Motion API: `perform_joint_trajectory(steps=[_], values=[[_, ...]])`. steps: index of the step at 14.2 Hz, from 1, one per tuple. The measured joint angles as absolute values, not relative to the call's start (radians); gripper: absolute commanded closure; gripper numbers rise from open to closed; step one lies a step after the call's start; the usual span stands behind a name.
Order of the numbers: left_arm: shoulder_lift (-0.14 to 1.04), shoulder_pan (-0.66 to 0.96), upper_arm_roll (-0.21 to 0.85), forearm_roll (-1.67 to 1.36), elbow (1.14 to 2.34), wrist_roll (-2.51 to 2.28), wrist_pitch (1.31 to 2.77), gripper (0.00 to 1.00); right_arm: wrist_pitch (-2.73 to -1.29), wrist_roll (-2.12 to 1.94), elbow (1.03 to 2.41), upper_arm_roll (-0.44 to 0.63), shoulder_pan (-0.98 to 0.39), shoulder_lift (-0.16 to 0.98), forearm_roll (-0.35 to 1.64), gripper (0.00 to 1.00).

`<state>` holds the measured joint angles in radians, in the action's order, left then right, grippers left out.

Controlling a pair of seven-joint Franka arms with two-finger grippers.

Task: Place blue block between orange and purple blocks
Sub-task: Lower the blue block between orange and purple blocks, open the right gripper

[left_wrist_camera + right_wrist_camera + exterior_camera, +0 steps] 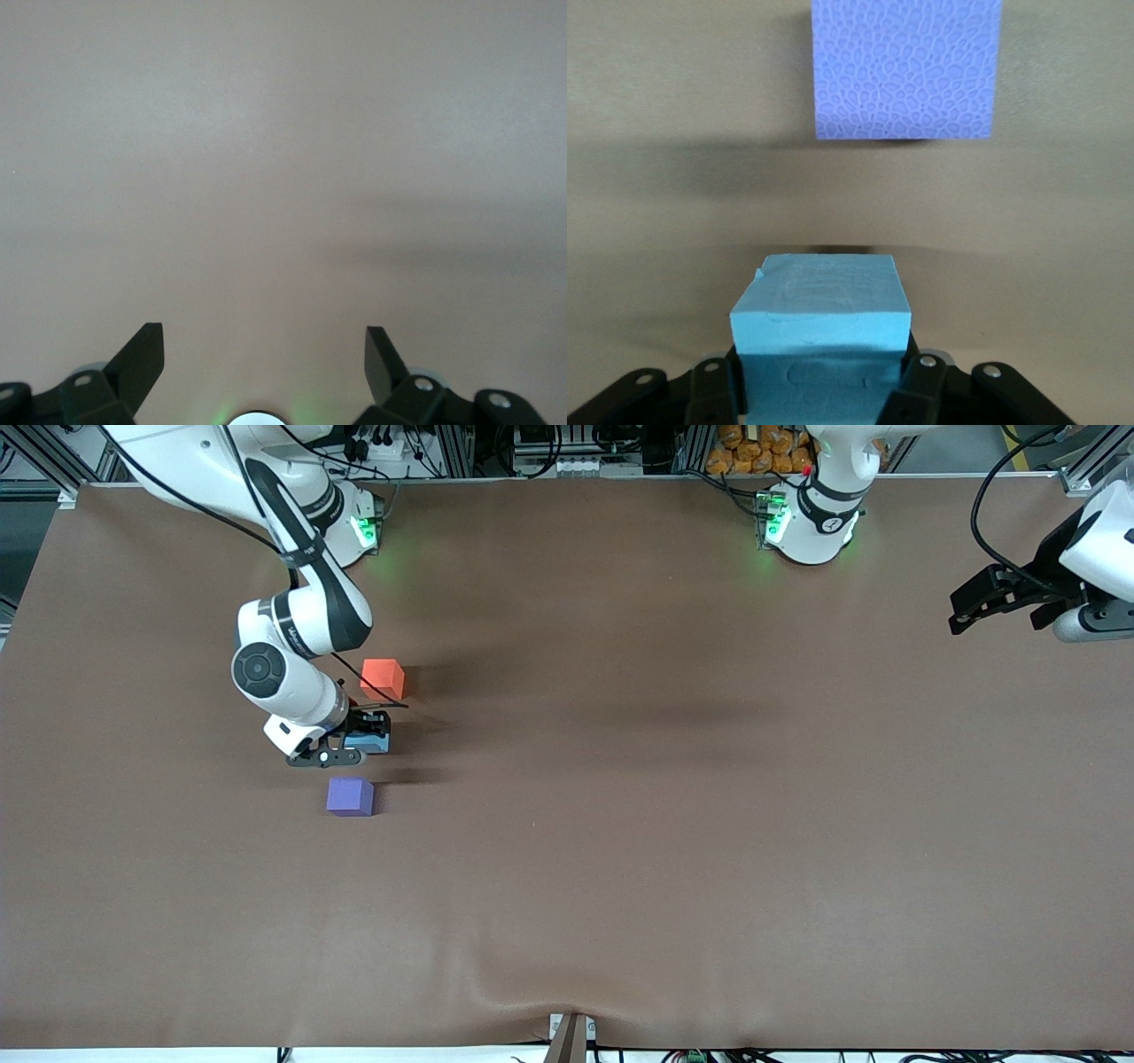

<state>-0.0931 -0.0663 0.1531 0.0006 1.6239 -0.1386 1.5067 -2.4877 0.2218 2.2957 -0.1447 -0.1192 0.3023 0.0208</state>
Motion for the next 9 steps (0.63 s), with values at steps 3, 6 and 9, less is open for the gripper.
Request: perform_joint_trajectory(steps=[3, 6, 9], values=[[-0.098, -0.067, 0.15, 0.001, 1.624, -0.139, 1.507, 0.0, -2.524, 0.226, 2.301, -0.145, -0.116, 0.337, 0.024, 1.0], [-0.099, -0.067, 0.147, 0.001, 1.624, -0.139, 1.507, 0.0, -2.525, 0.227, 2.301, -0.145, -0.111, 0.337, 0.026, 1.0], [-0.099, -0.067, 0.147, 0.001, 1.624, -0.139, 1.507, 0.0, -2.525, 0.228, 2.302, -0.146, -0.091, 0.337, 0.028, 1.0]])
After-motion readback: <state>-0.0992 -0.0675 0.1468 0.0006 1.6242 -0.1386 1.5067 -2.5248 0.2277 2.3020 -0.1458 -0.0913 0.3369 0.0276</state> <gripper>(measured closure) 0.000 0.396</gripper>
